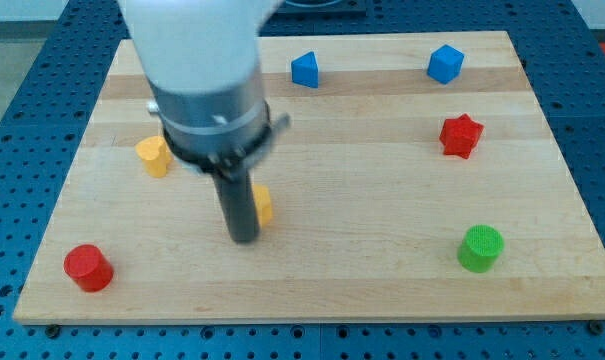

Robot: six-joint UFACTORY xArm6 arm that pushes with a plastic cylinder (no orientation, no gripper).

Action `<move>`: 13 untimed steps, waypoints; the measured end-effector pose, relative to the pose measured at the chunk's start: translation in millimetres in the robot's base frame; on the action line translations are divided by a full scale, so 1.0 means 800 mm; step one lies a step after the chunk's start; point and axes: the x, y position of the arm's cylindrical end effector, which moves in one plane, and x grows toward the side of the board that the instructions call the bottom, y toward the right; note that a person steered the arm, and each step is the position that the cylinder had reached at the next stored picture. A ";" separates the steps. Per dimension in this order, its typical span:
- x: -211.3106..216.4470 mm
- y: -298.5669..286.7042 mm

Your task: Push the red circle towards the left center of the board

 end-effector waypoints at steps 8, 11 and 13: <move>0.049 -0.074; 0.134 -0.084; 0.134 -0.164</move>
